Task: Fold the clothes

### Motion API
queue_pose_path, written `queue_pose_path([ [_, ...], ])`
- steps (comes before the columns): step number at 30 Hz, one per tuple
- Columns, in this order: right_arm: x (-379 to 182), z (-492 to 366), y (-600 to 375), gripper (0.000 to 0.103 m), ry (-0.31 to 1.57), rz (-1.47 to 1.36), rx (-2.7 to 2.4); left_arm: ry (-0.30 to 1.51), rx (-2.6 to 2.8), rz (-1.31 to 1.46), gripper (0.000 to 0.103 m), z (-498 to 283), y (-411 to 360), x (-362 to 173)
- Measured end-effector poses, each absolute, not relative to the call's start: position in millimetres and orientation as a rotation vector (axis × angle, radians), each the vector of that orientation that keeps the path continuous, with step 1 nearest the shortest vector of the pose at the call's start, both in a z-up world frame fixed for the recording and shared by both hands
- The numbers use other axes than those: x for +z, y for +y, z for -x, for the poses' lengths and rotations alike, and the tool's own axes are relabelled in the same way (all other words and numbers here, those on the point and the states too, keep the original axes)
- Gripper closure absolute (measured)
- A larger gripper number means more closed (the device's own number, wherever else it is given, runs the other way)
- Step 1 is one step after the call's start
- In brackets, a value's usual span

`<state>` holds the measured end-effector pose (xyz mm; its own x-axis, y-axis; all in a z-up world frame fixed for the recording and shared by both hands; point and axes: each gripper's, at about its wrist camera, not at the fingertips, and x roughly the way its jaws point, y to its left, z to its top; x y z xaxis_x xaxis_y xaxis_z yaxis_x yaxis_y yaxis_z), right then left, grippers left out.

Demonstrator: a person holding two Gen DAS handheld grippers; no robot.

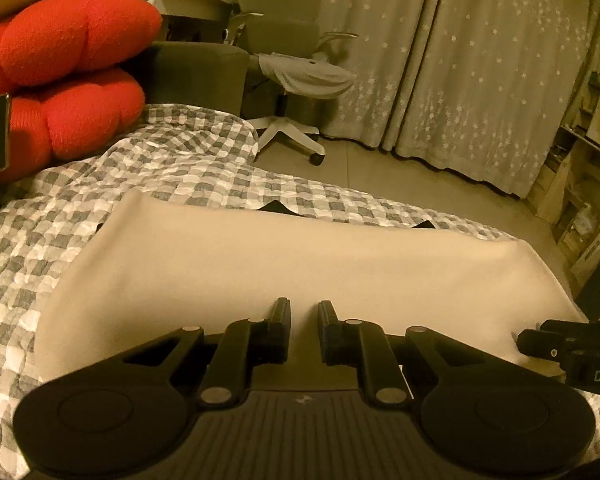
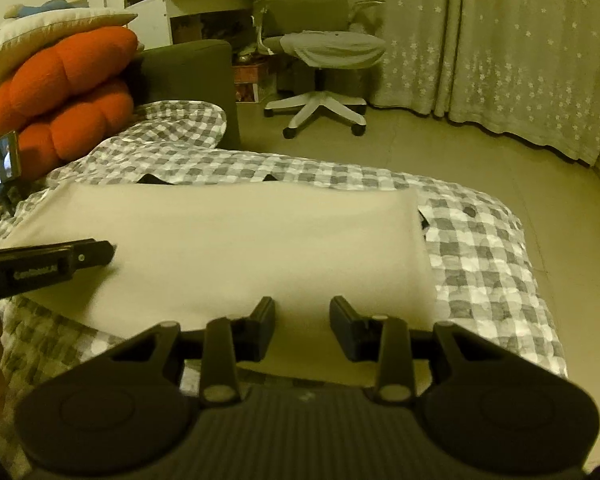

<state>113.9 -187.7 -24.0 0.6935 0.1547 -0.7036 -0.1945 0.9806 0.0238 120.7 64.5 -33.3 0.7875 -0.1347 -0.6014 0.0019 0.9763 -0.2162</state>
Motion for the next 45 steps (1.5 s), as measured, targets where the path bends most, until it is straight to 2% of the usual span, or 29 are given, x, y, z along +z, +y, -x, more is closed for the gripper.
queue_pose_path([
  [23, -29.6, -120.3, -226.4, 0.073, 0.800, -0.017, 0.134, 0.665, -0.075, 0.185, 0.088, -122.5, 66.9, -34.6],
  [36, -22.7, -118.5, -263.8, 0.079, 0.822, -0.166, 0.149, 0.653, -0.042, 0.175, 0.088, -119.3, 70.8, -29.9],
  [38, -19.8, -114.5, -263.9, 0.074, 0.810, -0.163, 0.142, 0.646, -0.050, 0.162, 0.088, -117.5, 66.8, -27.7],
  [40, -16.8, -110.6, -264.1, 0.061, 0.799, -0.159, 0.135, 0.630, -0.058, 0.138, 0.088, -115.8, 62.0, -25.7],
  [45, -16.0, -100.2, -268.4, 0.061, 0.803, -0.192, 0.119, 0.614, -0.080, 0.063, 0.088, -117.2, 48.5, -27.8],
])
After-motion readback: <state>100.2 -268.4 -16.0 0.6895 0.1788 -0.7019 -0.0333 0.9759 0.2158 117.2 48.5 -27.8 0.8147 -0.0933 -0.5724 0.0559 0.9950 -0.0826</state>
